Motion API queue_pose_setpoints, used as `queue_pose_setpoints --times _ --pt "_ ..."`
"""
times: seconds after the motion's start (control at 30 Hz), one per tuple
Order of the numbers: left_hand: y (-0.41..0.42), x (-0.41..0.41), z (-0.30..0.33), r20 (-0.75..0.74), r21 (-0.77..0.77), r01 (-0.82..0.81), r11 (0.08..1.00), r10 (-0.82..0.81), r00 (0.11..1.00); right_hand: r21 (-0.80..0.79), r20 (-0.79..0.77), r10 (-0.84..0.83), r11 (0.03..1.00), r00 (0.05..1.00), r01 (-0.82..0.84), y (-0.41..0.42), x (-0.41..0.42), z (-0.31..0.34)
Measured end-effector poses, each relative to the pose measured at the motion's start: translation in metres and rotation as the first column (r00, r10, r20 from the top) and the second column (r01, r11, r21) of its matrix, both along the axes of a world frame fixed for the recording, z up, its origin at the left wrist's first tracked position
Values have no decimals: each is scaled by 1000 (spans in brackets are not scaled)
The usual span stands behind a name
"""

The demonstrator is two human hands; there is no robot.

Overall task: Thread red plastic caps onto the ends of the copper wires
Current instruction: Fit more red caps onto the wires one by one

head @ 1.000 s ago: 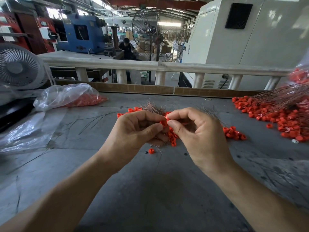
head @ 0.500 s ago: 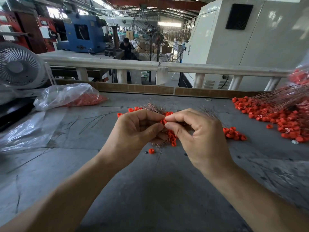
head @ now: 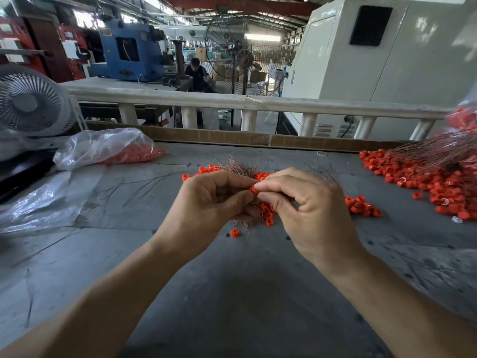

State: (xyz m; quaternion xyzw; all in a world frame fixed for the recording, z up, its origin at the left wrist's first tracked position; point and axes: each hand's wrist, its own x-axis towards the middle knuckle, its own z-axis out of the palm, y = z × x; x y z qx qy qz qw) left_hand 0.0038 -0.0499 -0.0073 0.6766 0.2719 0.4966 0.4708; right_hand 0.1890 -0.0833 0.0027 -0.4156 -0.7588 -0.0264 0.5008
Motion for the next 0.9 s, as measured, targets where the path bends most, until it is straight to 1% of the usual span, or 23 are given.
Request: queue_pose_setpoints --times 0.17,0.37,0.47,0.57,0.63,0.73,0.9 --pt "0 0 -1 -12 -13 -6 1000 6 1000 -26 -16 1 1000 1000 -1 0 1 0" --pt "-3 2 1 -7 -45 -37 998 37 999 -38 33 -26 999 999 27 -2 0 2" --pt "-4 2 2 39 -116 -33 993 37 999 -64 80 -60 996 995 66 -3 -4 -1" --pt "-4 4 1 78 -204 -8 979 25 997 -4 132 -184 983 974 186 -5 -10 -4" --pt "-4 5 0 93 -264 12 964 13 996 39 156 -234 972 960 230 -5 -12 -5" --pt "-4 5 0 135 -349 58 935 -11 991 92 195 -253 967 948 239 -5 -13 -5" --pt "-6 3 5 206 -420 143 896 -60 977 117 183 -249 966 951 230 -4 -11 -4"
